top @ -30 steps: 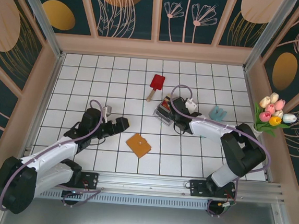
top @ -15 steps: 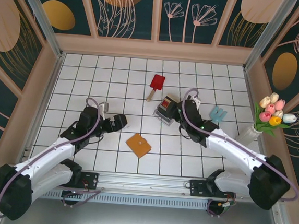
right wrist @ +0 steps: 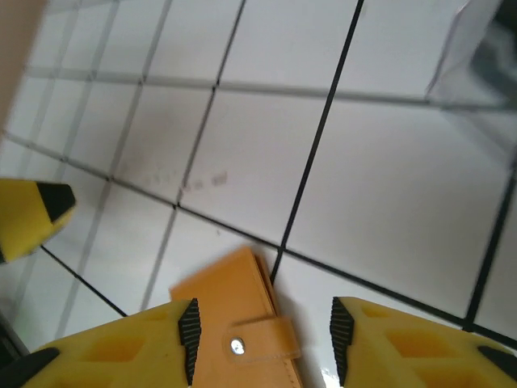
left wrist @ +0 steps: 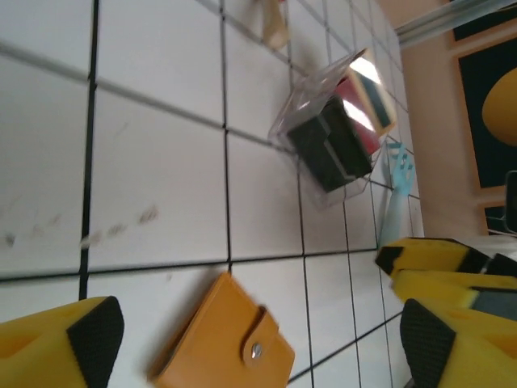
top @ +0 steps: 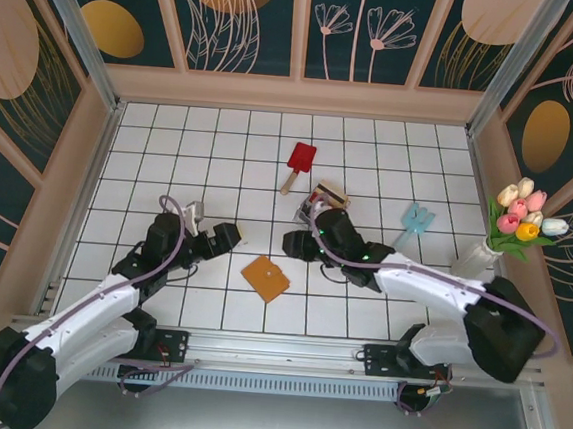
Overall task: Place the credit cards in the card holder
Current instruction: Rotate the card holder at the bottom-center of the table.
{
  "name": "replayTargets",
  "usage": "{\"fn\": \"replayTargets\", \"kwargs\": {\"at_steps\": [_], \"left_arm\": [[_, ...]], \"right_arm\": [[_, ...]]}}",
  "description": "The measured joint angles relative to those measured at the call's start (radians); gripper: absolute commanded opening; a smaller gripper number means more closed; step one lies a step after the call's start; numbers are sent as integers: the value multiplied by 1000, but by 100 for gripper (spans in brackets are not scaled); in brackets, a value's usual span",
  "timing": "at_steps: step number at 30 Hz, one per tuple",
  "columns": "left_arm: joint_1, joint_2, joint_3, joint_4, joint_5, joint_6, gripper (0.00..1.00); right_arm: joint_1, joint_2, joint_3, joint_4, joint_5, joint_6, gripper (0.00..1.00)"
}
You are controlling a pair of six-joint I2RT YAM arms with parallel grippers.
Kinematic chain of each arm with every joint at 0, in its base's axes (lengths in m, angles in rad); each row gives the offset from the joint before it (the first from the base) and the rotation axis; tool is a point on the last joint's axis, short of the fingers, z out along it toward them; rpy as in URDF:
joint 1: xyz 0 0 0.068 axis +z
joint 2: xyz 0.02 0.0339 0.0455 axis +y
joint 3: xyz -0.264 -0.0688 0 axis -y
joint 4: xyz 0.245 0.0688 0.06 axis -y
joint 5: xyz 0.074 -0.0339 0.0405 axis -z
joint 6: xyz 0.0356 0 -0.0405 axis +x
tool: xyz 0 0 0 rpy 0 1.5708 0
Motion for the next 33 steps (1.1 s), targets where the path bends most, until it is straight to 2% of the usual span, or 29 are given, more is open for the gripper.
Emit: {"fn": "replayTargets", "kwargs": {"at_steps": [4, 9, 11, 16, 21, 29, 33], "left_arm": [[0, -6, -59, 3, 43, -42, 81], [-33, 26, -61, -19, 81, -85, 81], [-58, 39, -46, -43, 85, -109, 81], [-109, 29, -32, -53, 88, -188, 81], [-156, 0, -62, -15, 77, -236, 78], [-202, 43, -85, 43, 35, -276, 76], [-213, 93, -110, 97, 20, -277, 74]], "right_arm": [[20, 94, 8, 2, -71, -39, 49], [28, 149, 45, -39, -164, -80, 49], [32, 153, 73, -71, -194, -96, 45], [43, 162, 99, -103, -230, -69, 42], [97, 165, 43, -72, -192, 16, 29], [172, 167, 6, -79, -27, 201, 25], [177, 140, -76, 43, -10, 323, 24]]}}
